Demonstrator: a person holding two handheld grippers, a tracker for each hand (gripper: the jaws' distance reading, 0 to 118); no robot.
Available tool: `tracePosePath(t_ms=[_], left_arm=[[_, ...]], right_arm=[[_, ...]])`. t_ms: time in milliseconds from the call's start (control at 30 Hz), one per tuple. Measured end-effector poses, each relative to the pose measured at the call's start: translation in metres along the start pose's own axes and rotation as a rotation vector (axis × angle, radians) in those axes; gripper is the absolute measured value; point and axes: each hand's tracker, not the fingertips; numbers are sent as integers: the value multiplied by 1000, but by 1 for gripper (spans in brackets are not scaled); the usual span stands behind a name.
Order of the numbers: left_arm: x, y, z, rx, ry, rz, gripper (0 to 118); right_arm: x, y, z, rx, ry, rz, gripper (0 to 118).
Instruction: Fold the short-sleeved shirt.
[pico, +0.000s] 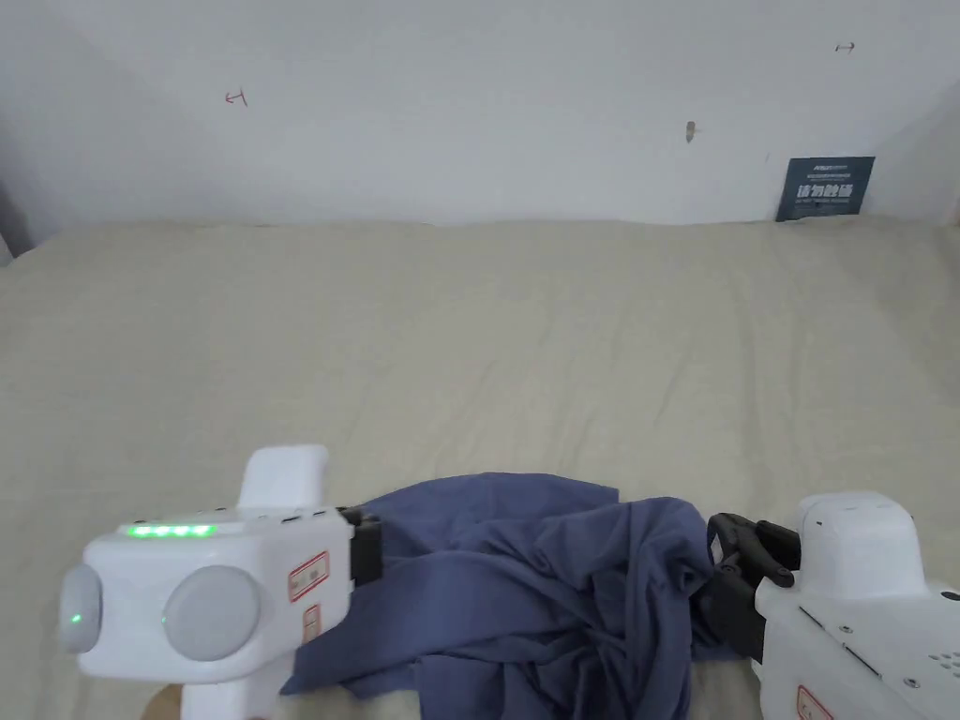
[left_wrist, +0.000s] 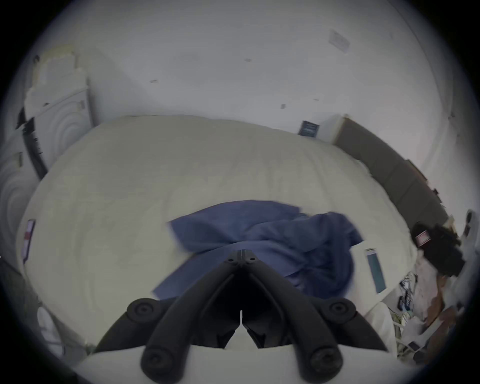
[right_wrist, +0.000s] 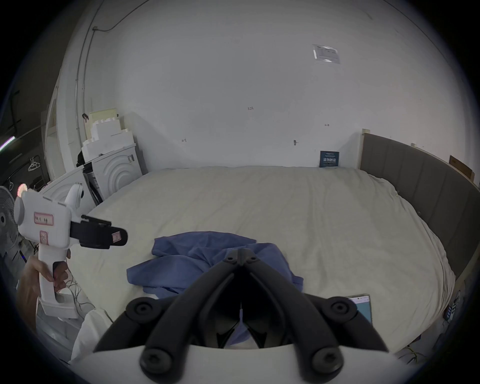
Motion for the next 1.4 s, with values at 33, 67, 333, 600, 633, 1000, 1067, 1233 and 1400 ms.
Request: tracePosePath(t_ms=[33, 67, 333, 600, 633, 1000, 1067, 1233, 1400], left_arm=[[-12, -5, 0, -10, 19, 46, 0], [-25, -10, 1, -37, 10, 71, 0], [-96, -46, -24, -131, 60, 207, 0], [-100, -49, -81, -213, 51, 190, 109], [-98, -51, -87, -222, 40, 187, 111], [-62, -82, -127, -264, 145, 104, 107], [-50, -83, -129, -279, 199, 45, 99], [-57, -78, -118, -237, 158, 50, 30], [-49, -74, -116, -244, 153, -9, 9]], right_arm=[[-4, 0, -2, -2, 13, 4, 3], [-10, 1, -4, -3, 24, 8, 3], [-50, -2, -30, -44, 104, 56, 3], [-76, -9, -55, -100, 139, 95, 3], [-78, -9, -57, -106, 142, 100, 3], [-88, -14, -67, -145, 157, 142, 3], [-87, -14, -68, -148, 160, 150, 3], [-88, -15, -69, -151, 171, 129, 3], [-90, -6, -73, -144, 193, 117, 3]])
